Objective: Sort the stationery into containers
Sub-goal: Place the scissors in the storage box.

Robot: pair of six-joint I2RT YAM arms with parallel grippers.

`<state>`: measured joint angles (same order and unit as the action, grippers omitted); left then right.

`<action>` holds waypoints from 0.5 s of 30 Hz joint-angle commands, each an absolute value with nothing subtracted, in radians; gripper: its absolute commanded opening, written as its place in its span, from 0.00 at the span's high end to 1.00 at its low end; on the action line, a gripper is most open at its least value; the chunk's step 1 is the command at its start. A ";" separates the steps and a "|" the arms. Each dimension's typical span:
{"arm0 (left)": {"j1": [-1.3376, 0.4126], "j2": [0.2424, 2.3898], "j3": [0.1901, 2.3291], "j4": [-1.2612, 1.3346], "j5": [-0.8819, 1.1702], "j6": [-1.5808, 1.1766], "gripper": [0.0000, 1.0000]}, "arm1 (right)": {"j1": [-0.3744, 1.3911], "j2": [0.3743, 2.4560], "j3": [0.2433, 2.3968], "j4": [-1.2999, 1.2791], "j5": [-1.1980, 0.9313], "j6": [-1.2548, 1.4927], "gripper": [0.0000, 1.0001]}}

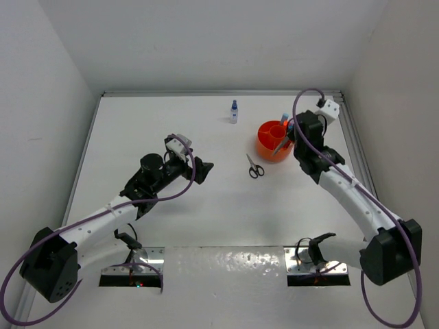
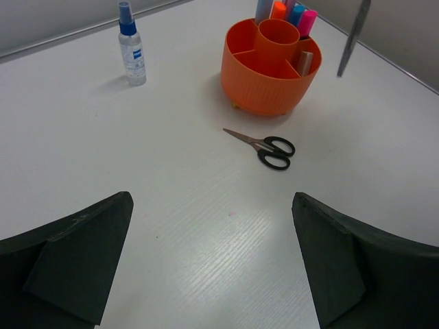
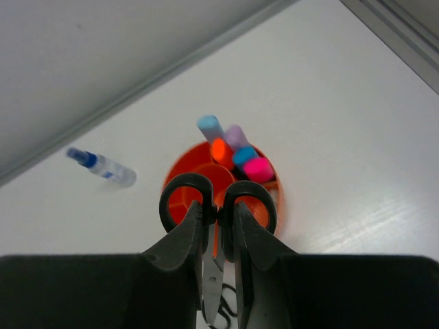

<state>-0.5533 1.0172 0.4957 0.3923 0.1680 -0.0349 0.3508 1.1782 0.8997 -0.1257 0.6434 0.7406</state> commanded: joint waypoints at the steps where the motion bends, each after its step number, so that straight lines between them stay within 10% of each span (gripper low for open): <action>1: -0.540 1.014 0.520 0.422 0.178 -0.029 0.00 | 0.376 1.270 1.024 -0.020 0.699 0.667 1.00; 15: -0.535 0.985 0.503 0.399 0.147 -0.026 0.00 | 0.511 1.566 1.169 0.259 1.061 0.436 1.00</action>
<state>-0.5510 1.0134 0.4957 0.3725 0.1596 -0.0311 0.4900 1.5608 1.1469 0.1364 0.9195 0.5137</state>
